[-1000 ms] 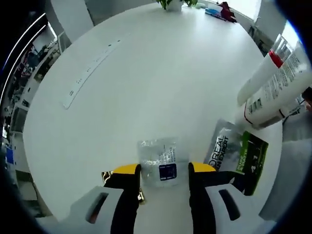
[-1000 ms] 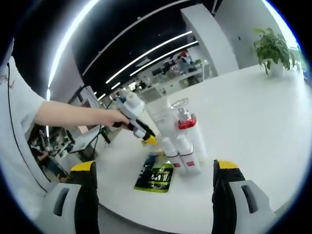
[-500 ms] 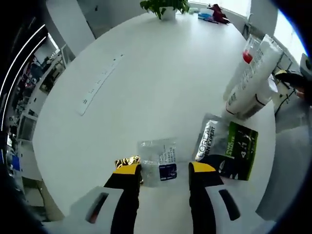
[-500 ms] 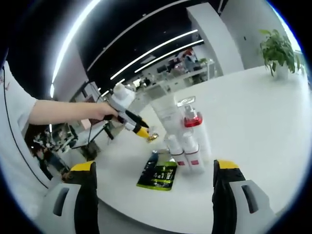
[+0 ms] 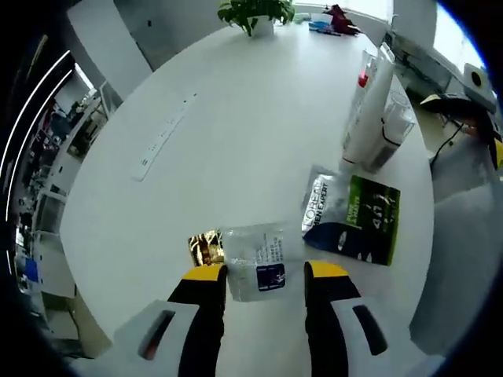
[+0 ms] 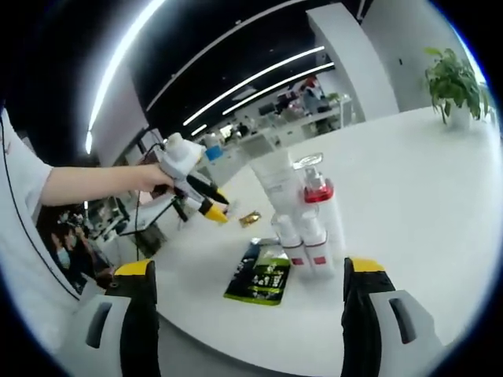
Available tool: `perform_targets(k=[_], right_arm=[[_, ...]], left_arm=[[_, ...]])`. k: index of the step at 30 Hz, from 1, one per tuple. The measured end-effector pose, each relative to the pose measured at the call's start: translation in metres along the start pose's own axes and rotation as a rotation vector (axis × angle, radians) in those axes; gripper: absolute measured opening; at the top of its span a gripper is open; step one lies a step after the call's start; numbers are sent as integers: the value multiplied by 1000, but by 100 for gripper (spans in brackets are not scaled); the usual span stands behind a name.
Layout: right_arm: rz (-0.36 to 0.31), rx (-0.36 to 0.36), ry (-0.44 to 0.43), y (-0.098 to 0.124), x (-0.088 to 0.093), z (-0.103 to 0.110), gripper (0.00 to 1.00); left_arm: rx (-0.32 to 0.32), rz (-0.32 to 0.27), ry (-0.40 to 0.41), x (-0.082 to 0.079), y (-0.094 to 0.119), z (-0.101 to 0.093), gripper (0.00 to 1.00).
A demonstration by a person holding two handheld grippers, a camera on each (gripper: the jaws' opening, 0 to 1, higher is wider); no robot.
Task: Arrange the skincare products in the storage area until every visible bottle or jar stands upright without overlapping.
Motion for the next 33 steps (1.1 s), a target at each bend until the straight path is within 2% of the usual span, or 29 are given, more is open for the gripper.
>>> perform_targets(k=[5,6,11,15,17,26,33], right_arm=[[3,-1,-14,0,1,-1,98],[3,-1,-21,0,1,-1,98],[21,-5,-13,-1,2,0,97],[35,-10,-4,-2,3,2,98],[41,-8,5,-3,4,2,98],[76,-22,8,-5,8,4,97],[99,-42,11,-6,11,5,97]], left_arm=[[22,4,-31,13,6,-17,43],[29,5,-34,16,9,-25,43],[61,20,-59,25,1,-34,43],[85,35,-81,41,5,-56,43],[93,46,-100,48,-2,-57,43],[124,87,-142,72,2,-77,43],[144,117,-172,88,-3,-87,43]])
Point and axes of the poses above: the point that each gripper's makers call its tool centre point, and the gripper's own axes: y roughly backward along the fingers, z roughly to its left, x roughly out of its underside, the point moved 6 cm from there along y, roughly backward along the fingers, and after that the axes turned 12 degrees about y, right-handed, at the moved point
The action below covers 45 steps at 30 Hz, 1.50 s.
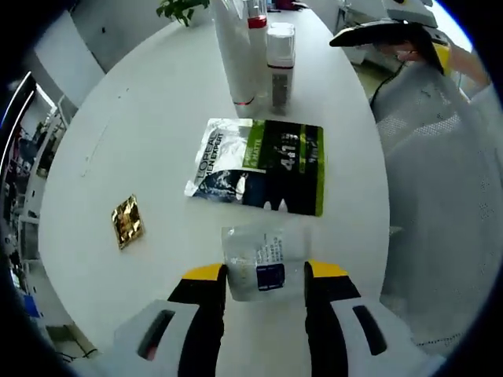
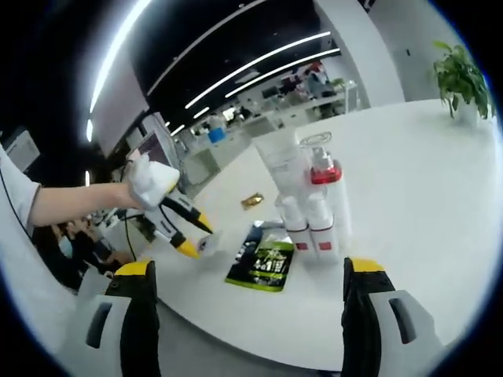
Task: Arrange the skincare products in the storage area until every visible bottle or jar stands upright without overlapping.
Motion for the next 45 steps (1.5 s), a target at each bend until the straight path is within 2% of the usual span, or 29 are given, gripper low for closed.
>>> perform_targets(k=[10,16,22,27,34,45], right_arm=[[-2,3,6,1,0,0,97],[4,4,8,0,1,0,97],[9,10,14,0,1,-1,97],[7,11,15,-1,1,-2,97],[10,17,15,-1,0,-2,97],[12,19,12,0,0,-2,97]], left_arm=[[18,30,-55,9,-14,-10,43],[26,41,-111,8,-22,-14,43],[39,46,-121,9,-31,-15,43],[42,49,-139,3,-32,-16,43],[44,59,-145,0,-38,-9,43],[54,63,-147,0,-38,-10,43]])
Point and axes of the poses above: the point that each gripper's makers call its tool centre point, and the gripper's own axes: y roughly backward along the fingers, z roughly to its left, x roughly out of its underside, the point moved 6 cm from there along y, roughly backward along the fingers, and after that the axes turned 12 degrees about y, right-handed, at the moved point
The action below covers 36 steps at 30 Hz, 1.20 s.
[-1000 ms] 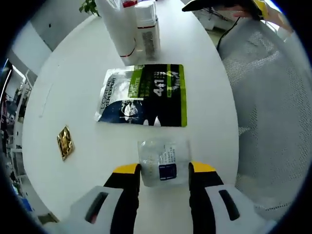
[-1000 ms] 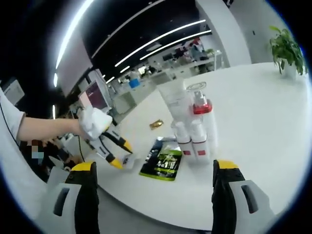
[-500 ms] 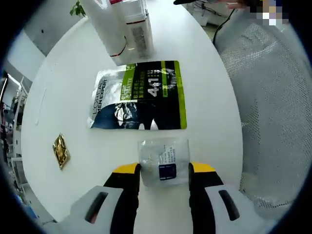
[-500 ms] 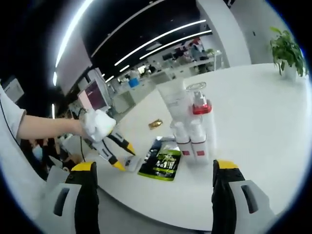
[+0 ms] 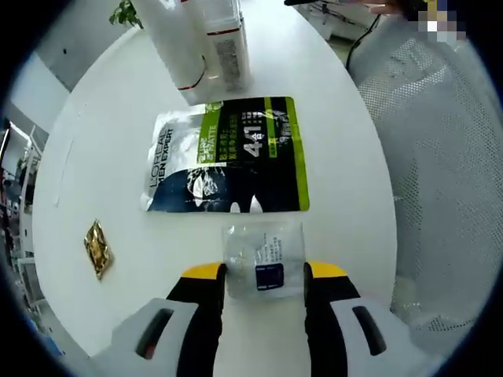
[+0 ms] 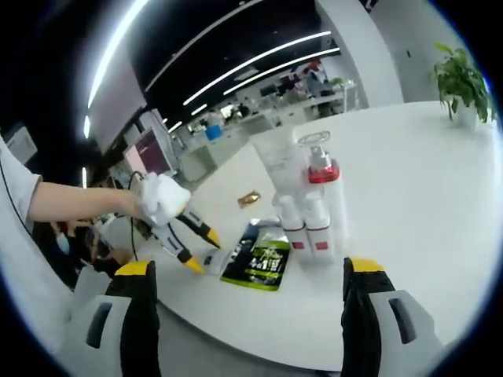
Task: Arrange the skincare products in the storage area until every visible bottle or jar stands upright without overlapping.
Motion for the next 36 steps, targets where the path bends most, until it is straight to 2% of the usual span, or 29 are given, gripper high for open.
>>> perform_targets(k=[10,15,17,18,22,27,32,36], right_arm=[[5,-2,0,0,1,0,97],[8,-2,2,0,1,0,97],[9,-5,2,0,1,1,97],[10,-6,2,0,1,1,97],[18,-9,14,-1,2,3,97],[11,-9,13,0,1,2,97],[16,-18,13,-1,2,2,97],[26,-27,19,-1,2,4,97]], left_arm=[[-17,7,-20,-1,1,2,49],[-17,-6,10,2,6,1,50],[-19,-27,37,2,10,1,50],[-28,-48,59,-3,15,0,51],[-46,-123,139,-4,30,1,54],[-72,-186,223,10,47,0,58],[-87,-249,331,32,58,-4,61],[-117,-285,412,51,67,-12,68]])
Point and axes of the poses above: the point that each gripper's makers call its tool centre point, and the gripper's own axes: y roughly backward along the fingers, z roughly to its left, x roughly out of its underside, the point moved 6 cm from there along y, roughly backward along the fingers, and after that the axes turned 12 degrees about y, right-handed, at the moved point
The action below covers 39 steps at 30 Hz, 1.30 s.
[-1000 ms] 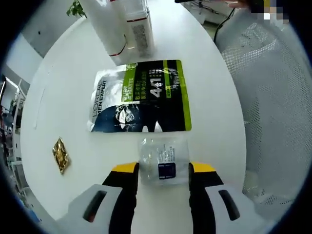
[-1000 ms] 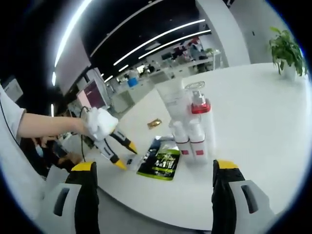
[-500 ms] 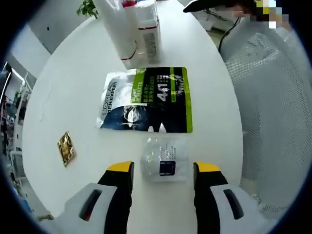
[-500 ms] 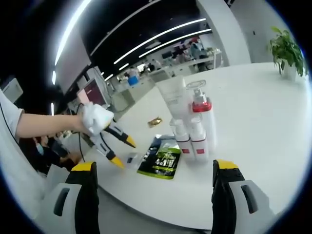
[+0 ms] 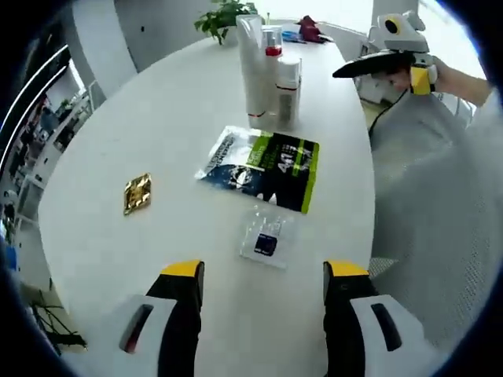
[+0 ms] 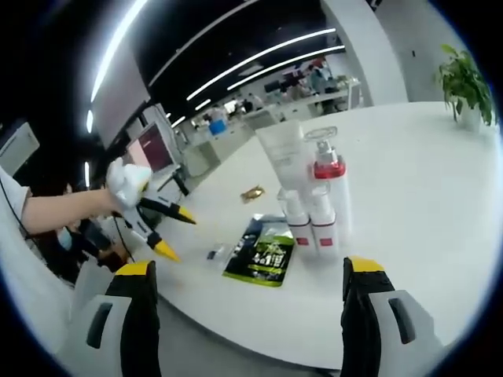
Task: Arrange the skincare products in the storage area until every visible bottle or jar stands upright without overlapping.
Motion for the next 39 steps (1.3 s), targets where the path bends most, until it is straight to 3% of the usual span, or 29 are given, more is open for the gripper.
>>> perform_targets(k=[7,10,14,21,25,39], right_arm=[[3,-5,-6,-1,1,1,97],[5,-9,-6,-1,1,1,97],[8,-13,-11,-1,1,1,97],[11,-17,-10,-1,1,2,97],[19,-23,-9,-2,2,2,97],[30,-24,-5,-2,4,2,97]], left_arm=[[-33,-131,199,13,19,-3,72],[-34,-199,326,17,28,-10,74],[-32,-277,406,23,37,-13,77],[-55,-334,458,35,54,-25,85],[-66,-411,510,32,66,-34,91],[-82,-452,580,47,71,-50,96]])
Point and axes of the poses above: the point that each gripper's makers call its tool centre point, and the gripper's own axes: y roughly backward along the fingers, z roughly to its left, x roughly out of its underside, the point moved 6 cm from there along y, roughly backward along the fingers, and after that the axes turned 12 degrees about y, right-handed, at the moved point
